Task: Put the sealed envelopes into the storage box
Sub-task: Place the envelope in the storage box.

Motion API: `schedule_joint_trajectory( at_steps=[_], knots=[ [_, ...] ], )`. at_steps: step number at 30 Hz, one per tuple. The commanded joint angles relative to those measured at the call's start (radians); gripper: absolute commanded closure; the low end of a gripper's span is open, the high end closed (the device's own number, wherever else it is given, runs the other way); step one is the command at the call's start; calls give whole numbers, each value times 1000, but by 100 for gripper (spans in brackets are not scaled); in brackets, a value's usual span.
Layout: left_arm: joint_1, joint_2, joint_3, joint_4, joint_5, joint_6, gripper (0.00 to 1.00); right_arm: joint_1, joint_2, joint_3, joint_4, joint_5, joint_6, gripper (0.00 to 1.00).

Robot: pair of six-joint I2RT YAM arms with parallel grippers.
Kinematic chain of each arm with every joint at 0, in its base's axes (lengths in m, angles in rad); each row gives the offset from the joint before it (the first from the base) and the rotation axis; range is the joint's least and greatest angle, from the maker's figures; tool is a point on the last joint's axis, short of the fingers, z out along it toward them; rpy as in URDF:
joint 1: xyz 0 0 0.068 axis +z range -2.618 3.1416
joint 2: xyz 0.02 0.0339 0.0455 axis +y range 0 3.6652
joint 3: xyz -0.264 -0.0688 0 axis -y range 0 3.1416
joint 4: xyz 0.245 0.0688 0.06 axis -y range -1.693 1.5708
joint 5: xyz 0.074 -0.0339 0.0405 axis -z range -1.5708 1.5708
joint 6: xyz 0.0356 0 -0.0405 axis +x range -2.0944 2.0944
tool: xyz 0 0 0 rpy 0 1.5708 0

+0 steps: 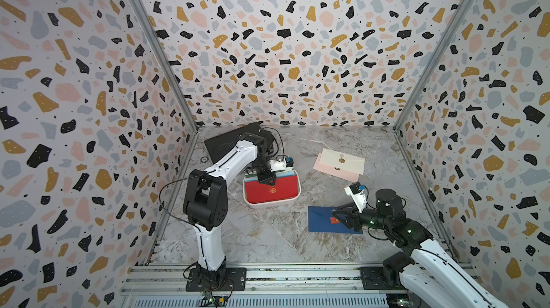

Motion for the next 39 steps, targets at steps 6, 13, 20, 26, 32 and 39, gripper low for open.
schedule_joint_trajectory(
  at_steps=[6, 13, 20, 26, 32, 39],
  knots=[
    [7, -221, -49, 159, -47, -114, 45, 5, 1, 11, 6, 11, 8, 58],
    [7, -513, -259, 487, -94, -308, 1, 5, -7, 19, -43, 159, 53, 58],
    [4, -669, -460, 680, -30, -573, 1, 4, 32, 32, -134, 390, 118, 57],
    [-20, -628, -474, 640, 324, -827, 1, 2, 96, 57, -264, 698, 254, 58],
    [-18, -617, -594, 766, 179, -1073, 1, -6, 166, 49, -280, 730, 296, 58],
    [-11, -783, -741, 784, -257, -1214, 1, -12, 133, 28, -262, 731, 282, 58]
  ],
)
